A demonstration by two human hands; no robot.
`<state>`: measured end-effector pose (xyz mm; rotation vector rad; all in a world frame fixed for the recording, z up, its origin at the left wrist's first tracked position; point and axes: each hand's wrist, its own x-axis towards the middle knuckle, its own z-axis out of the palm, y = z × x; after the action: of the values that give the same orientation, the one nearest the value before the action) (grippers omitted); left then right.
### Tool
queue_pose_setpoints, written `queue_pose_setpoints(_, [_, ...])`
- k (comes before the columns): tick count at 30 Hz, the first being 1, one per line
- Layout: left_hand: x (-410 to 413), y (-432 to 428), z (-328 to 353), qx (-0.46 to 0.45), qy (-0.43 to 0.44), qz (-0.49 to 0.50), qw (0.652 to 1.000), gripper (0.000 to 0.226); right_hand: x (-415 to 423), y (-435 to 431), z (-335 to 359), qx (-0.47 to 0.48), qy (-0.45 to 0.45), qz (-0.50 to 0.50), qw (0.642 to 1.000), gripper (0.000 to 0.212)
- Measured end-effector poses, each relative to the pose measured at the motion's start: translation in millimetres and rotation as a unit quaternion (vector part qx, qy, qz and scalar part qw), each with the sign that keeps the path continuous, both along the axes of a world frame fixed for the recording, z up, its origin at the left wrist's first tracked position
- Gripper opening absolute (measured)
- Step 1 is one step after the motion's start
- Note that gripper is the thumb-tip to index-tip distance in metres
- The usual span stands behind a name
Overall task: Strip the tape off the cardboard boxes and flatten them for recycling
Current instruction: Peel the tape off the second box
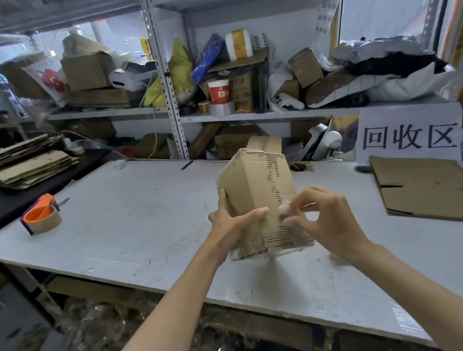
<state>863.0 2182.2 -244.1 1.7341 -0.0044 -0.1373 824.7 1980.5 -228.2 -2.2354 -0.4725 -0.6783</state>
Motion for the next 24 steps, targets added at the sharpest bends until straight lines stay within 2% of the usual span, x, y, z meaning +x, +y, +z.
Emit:
queue_pose_setpoints(2, [-1.3, 0.5, -1.1, 0.012, -0.001, 0.001, 1.0, 0.14, 1.3, 1.2, -1.0, -0.008, 0.024, -0.014, 1.0, 0.034])
queue_pose_setpoints(4, [-1.0, -0.4, 0.0, 0.028, -0.007, -0.002, 1.0, 0.139, 1.3, 4.0, 0.0, -0.008, 0.024, -0.03, 0.999, 0.023])
queue_pose_setpoints(6, [-1.2, -0.4, 0.8, 0.016, -0.015, 0.005, 1.0, 0.133, -0.9, 5.9, 0.9, -0.021, 0.019, -0.002, 1.0, 0.01])
queue_pose_setpoints(9, [-2.9, -1.5, 1.7, -0.015, -0.027, 0.032, 0.999, 0.115, -3.3, 5.6, 0.2, -0.095, 0.01, 0.025, 0.995, 0.011])
queue_pose_setpoints(11, [-3.5, -2.4, -0.2, -0.011, -0.022, 0.041, 0.999, 0.123, -3.0, 5.0, -1.3, -0.096, 0.057, 0.042, 0.993, 0.014])
queue_pose_setpoints(13, [-3.5, -1.8, -2.3, -0.002, -0.024, 0.048, 0.999, 0.131, -3.4, 4.8, -1.6, -0.036, 0.086, 0.046, 0.995, 0.016])
queue_pose_setpoints(15, [-3.1, 0.4, -2.7, -0.003, -0.019, 0.051, 0.999, 0.135, -5.6, 5.2, -2.1, 0.016, 0.032, 0.008, 0.999, 0.03])
queue_pose_setpoints(17, [-3.6, -0.2, -1.3, 0.01, -0.017, 0.04, 0.999, 0.136, -4.7, 6.1, -3.0, 0.003, -0.053, -0.03, 0.998, 0.023])
queue_pose_setpoints(20, [-3.9, -3.7, 0.3, 0.06, -0.025, 0.043, 0.997, 0.137, -4.5, 9.5, -8.9, -0.042, -0.057, -0.012, 0.997, 0.018])
queue_pose_setpoints(22, [-1.8, -1.3, 1.1, 0.049, -0.016, 0.057, 0.997, 0.138, -6.6, 7.4, -13.9, -0.027, -0.064, -0.013, 0.997, 0.008])
queue_pose_setpoints(24, [-0.8, 2.9, 1.4, 0.017, -0.002, 0.059, 0.998, 0.138, -10.1, 3.5, -18.5, -0.015, -0.101, -0.046, 0.994, 0.013])
